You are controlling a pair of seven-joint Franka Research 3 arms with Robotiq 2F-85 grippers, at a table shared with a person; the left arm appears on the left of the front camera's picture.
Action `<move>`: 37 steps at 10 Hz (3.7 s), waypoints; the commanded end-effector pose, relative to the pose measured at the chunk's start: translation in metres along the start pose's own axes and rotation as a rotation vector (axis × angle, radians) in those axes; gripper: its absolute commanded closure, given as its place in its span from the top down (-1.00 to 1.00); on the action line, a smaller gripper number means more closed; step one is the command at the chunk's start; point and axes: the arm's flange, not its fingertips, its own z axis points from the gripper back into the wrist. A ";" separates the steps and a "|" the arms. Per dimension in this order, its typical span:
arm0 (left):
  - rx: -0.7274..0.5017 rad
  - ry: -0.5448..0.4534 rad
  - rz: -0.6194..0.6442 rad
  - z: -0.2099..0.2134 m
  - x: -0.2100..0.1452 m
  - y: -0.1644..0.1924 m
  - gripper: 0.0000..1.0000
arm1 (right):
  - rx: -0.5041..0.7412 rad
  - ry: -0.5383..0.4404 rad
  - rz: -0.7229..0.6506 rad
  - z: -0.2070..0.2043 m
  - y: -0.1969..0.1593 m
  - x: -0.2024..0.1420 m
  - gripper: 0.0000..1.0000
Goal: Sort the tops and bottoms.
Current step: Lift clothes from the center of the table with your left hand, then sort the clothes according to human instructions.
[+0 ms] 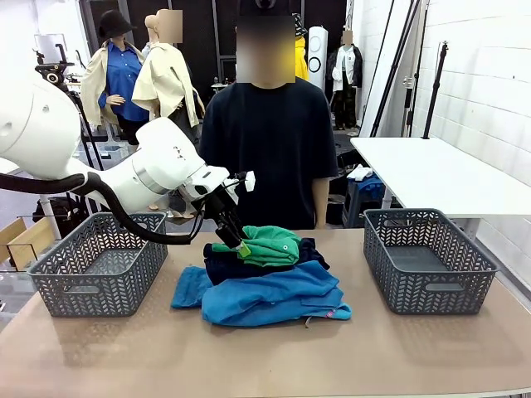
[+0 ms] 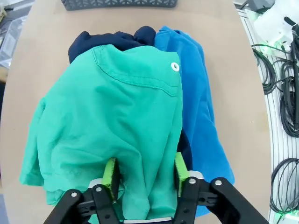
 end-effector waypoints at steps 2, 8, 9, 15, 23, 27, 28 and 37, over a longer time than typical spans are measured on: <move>-0.009 -0.009 -0.015 0.002 -0.002 0.003 -1.00 | 0.003 0.007 0.002 0.000 -0.001 -0.001 1.00; 0.017 -0.054 -0.013 0.063 0.013 -0.010 -1.00 | 0.003 0.007 0.002 0.000 -0.001 -0.001 1.00; 0.032 -0.085 -0.048 0.093 0.023 -0.013 -1.00 | 0.003 0.007 0.002 0.000 -0.001 -0.001 1.00; 0.265 -0.120 -0.188 0.270 0.096 -0.059 -1.00 | 0.003 0.007 0.002 0.000 -0.001 -0.001 1.00; 0.334 -0.204 -0.130 0.357 0.134 -0.114 -1.00 | 0.003 0.007 0.002 0.000 -0.001 -0.001 1.00; 0.336 -0.176 -0.148 0.347 0.143 -0.103 -1.00 | 0.003 0.007 0.002 0.000 -0.001 -0.001 1.00; 0.336 -0.176 -0.148 0.347 0.143 -0.103 -1.00 | 0.003 0.007 0.002 0.000 -0.001 -0.001 1.00; 0.327 -0.177 -0.145 0.344 0.142 -0.102 -1.00 | 0.003 0.007 0.002 0.000 -0.001 -0.001 1.00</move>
